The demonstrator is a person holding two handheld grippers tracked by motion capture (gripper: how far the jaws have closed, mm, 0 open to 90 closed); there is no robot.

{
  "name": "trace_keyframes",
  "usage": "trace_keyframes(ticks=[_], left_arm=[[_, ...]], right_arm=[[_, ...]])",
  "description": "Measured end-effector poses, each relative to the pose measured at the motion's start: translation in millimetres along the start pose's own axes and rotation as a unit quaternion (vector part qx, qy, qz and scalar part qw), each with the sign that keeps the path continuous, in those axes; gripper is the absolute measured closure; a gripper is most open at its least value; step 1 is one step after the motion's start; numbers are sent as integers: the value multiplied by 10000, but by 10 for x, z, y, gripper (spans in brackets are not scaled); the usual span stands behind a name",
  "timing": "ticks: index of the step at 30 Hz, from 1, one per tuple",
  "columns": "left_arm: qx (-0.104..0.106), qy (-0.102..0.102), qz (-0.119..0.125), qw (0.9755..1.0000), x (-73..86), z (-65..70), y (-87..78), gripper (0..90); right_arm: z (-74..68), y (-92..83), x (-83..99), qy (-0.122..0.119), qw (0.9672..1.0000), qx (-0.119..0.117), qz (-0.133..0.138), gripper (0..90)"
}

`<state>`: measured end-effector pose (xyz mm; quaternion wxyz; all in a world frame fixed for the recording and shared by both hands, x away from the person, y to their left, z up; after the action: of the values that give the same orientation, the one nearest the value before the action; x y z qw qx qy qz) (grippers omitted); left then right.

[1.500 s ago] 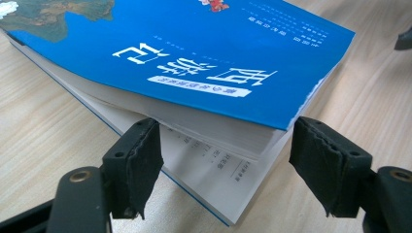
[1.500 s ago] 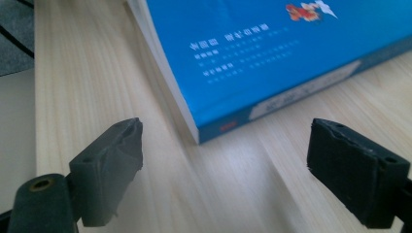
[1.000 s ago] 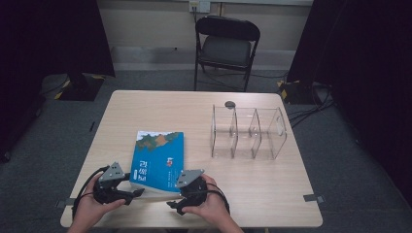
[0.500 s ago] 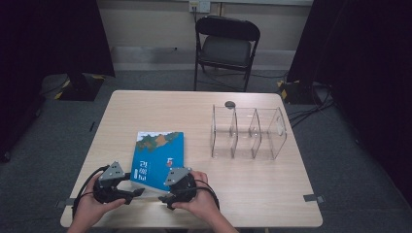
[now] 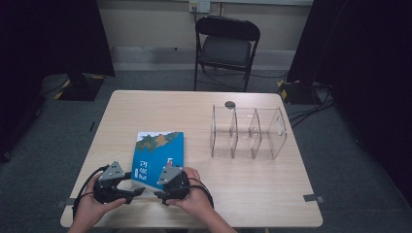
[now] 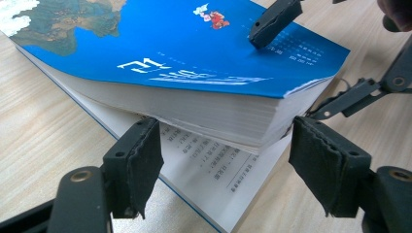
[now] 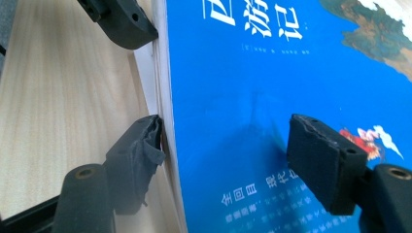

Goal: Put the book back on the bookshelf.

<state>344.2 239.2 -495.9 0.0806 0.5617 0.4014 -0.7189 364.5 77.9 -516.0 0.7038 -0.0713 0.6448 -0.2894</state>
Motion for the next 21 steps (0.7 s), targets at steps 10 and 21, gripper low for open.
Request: trace_keyframes(ticks=[10,21], left_arm=[[10,-15,7,10000,7,-16,5,273],[12,300,-62,9995,42,-56,1,293]], right_arm=[[11,-50,-48,-11,9995,-316,-20,485],[15,-144,-119,208,9991,-369,29,711]])
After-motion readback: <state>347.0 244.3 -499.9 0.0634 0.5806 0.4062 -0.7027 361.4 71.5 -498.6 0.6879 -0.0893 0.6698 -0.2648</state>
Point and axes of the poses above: each handheld gripper's, and its own axes: y roughly forward along the jaws, x roughly out of its underside, z roughly to its right, the point moved 6 cm from there along y, roughly forward along the jaws, and after that the axes turned 13 degrees about z, right-handed, at the moved point
